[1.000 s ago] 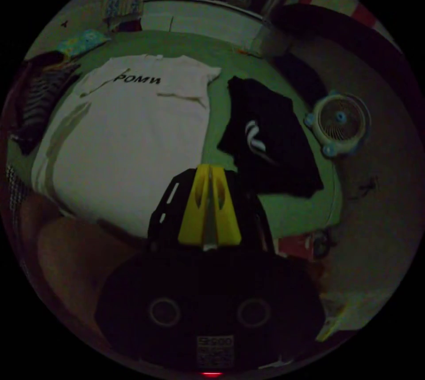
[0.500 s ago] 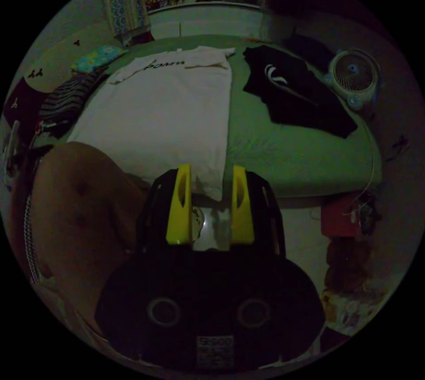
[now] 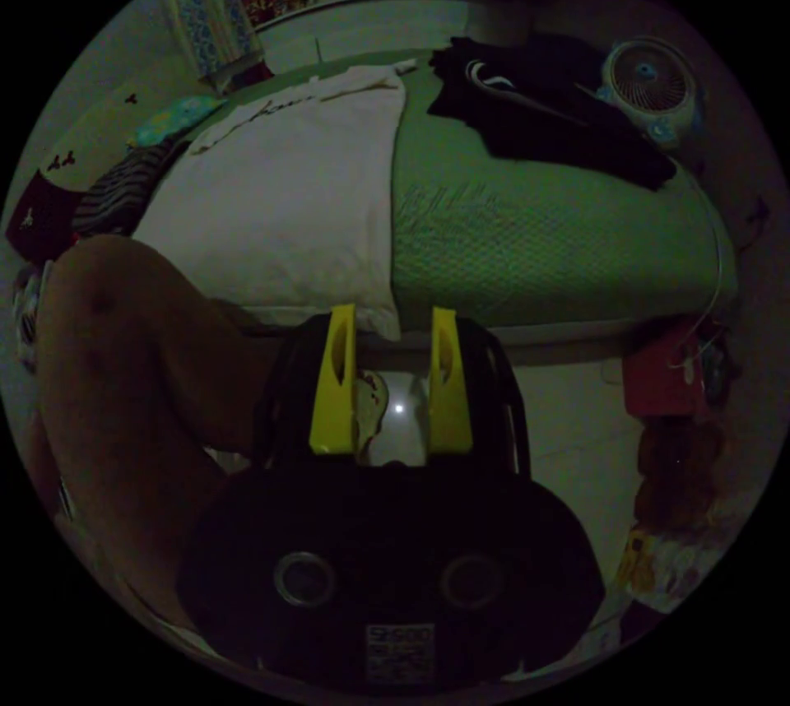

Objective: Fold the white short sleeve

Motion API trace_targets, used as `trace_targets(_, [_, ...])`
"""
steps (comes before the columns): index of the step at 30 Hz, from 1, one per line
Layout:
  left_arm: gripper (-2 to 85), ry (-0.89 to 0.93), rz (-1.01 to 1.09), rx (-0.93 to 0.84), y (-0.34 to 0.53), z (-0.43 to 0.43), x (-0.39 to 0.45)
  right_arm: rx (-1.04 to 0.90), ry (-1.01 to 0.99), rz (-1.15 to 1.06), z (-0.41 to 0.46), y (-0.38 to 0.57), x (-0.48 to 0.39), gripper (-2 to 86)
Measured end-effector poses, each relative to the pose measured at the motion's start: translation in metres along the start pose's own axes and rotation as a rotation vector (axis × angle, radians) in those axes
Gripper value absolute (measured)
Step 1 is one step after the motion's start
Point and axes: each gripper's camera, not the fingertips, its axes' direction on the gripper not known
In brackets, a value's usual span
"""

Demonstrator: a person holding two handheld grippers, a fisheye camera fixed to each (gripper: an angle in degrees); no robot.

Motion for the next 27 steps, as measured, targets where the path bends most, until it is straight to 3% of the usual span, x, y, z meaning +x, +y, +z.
trace_targets(12, [16.0, -0.029, -0.018, 0.007, 0.068, -0.039, -0.032, -0.042, -0.003, -0.085, -0.02, 0.044, 0.009, 9.8])
trace_targets(15, [13.8, -0.05, -0.015, -0.013, 0.083, -0.05, -0.037, -0.056, 0.079, -0.077, -0.027, 0.049, 0.007, 4.7])
trace_targets(18, [7.4, -0.065, -0.025, -0.036, 0.097, -0.061, -0.043, -0.072, 0.003, -0.063, -0.042, 0.054, 0.01, -0.6])
trace_targets(27, [1.2, 0.108, -0.037, 0.149, 0.13, -0.149, -0.064, 0.18, -0.183, -0.087, -0.171, 0.052, 0.016, -1.5])
